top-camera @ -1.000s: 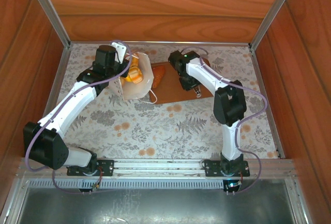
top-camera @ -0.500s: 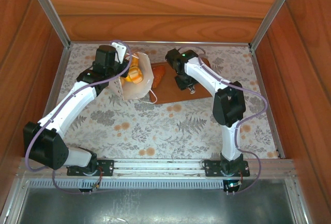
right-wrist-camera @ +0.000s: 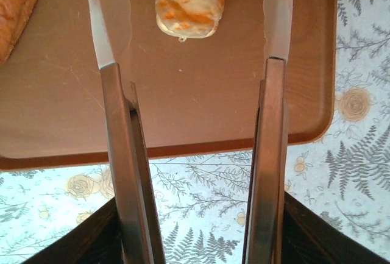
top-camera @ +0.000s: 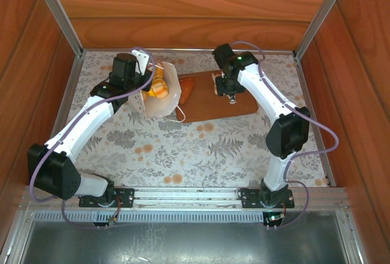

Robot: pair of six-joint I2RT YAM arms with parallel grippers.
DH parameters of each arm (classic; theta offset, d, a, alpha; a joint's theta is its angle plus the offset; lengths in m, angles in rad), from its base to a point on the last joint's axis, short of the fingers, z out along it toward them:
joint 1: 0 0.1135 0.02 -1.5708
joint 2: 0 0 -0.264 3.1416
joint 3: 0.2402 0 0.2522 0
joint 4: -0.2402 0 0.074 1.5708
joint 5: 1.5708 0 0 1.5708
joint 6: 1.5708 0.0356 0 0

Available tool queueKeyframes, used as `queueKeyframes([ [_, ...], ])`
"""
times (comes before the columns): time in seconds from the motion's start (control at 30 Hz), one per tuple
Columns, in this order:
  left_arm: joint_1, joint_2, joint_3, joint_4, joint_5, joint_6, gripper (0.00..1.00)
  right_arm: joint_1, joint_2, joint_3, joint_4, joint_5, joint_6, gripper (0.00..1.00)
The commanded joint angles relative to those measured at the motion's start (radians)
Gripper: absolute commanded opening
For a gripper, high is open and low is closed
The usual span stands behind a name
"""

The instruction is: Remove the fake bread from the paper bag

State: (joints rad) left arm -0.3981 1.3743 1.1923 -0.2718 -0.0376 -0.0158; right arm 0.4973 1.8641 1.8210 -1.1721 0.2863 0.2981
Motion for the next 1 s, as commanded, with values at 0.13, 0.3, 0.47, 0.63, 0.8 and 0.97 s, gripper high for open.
queueKeyframes([
  [0.13,-0.004,-0.006,0.018,0.009,0.008,-0.003,0.0,-0.061,0.031,-0.062,0.07,-0.163,0.015,0.58],
  [0.3,-0.004,-0.005,0.017,0.008,0.008,-0.004,0.0,-0.081,0.066,-0.078,0.095,-0.214,0.004,0.59],
  [0.47,-0.005,-0.003,0.017,0.008,0.008,-0.005,0.0,-0.097,0.099,-0.075,0.098,-0.207,0.002,0.58],
  [0.63,-0.005,-0.003,0.017,0.008,0.008,-0.005,0.0,-0.109,0.128,-0.071,0.101,-0.199,-0.003,0.56],
  [0.8,-0.005,0.002,0.019,0.009,0.01,-0.005,0.0,-0.112,0.154,-0.053,0.095,-0.165,-0.019,0.41],
  [0.97,-0.005,0.0,0.02,0.008,0.008,-0.003,0.0,-0.118,0.154,-0.034,0.095,-0.105,-0.046,0.39],
])
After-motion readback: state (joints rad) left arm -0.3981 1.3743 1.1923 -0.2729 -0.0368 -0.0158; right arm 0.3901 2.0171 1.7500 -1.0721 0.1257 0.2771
